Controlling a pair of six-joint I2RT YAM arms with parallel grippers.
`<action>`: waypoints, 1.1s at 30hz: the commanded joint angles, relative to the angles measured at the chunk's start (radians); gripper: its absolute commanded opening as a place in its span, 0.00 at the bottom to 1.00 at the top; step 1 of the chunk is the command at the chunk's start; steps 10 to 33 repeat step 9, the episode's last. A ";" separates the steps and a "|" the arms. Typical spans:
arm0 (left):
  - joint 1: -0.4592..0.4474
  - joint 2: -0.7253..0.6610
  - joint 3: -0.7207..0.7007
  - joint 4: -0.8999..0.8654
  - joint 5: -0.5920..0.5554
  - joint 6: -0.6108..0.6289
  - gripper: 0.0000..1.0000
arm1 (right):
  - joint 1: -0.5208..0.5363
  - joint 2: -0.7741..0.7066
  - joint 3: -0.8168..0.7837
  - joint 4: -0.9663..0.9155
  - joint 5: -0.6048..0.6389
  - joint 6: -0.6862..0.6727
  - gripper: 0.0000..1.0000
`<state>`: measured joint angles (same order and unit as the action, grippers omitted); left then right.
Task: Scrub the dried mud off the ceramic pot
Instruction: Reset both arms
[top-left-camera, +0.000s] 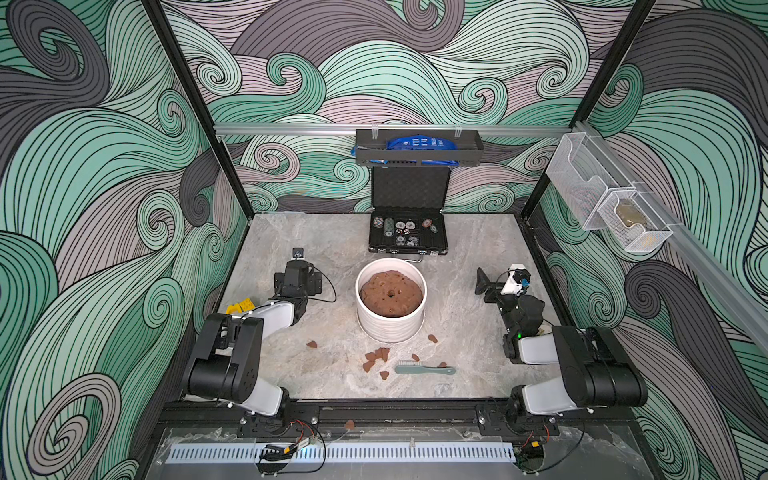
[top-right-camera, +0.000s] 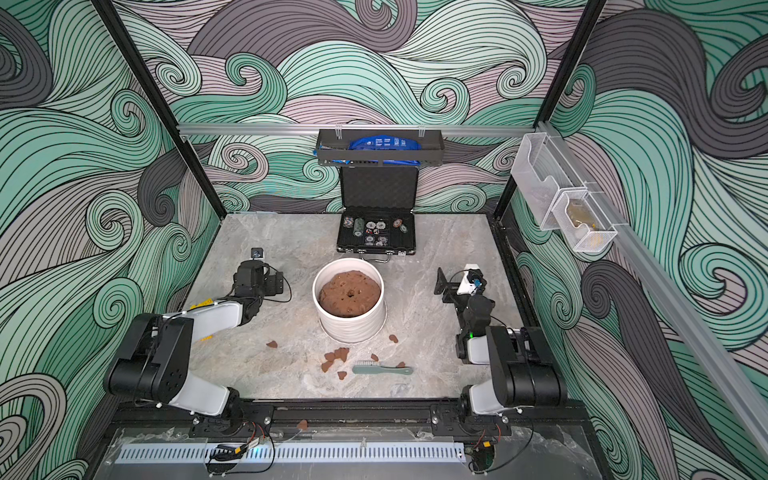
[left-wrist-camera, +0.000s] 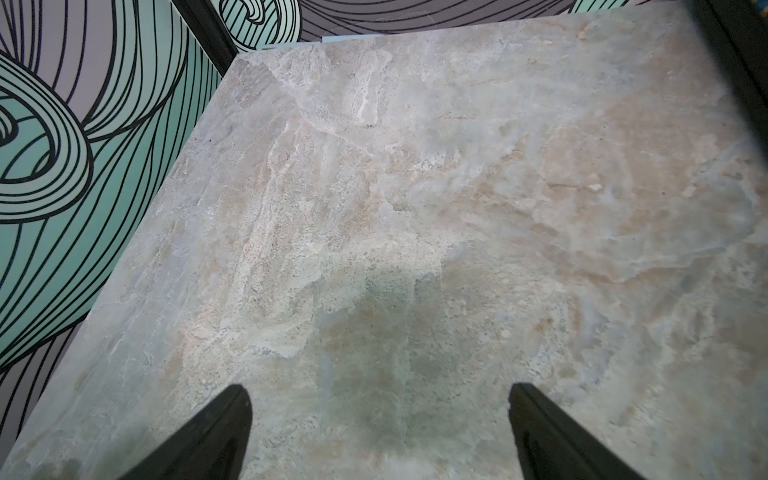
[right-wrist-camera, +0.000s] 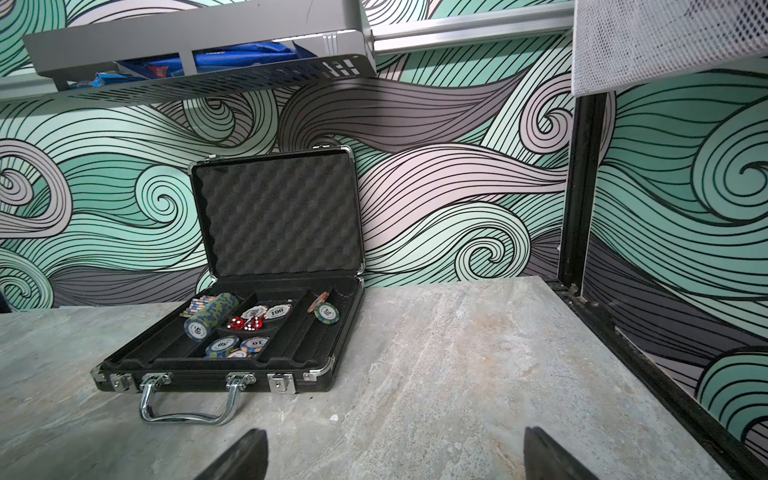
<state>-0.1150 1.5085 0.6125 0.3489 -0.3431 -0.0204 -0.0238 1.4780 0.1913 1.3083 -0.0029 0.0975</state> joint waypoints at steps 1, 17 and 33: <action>0.017 -0.001 0.010 0.046 -0.007 0.003 0.99 | 0.016 0.012 0.001 0.036 -0.006 -0.029 0.99; 0.037 0.002 0.013 0.039 0.002 -0.015 0.99 | 0.022 0.018 0.004 0.039 -0.003 -0.036 0.99; 0.037 0.002 0.013 0.039 0.002 -0.015 0.99 | 0.022 0.018 0.004 0.039 -0.003 -0.036 0.99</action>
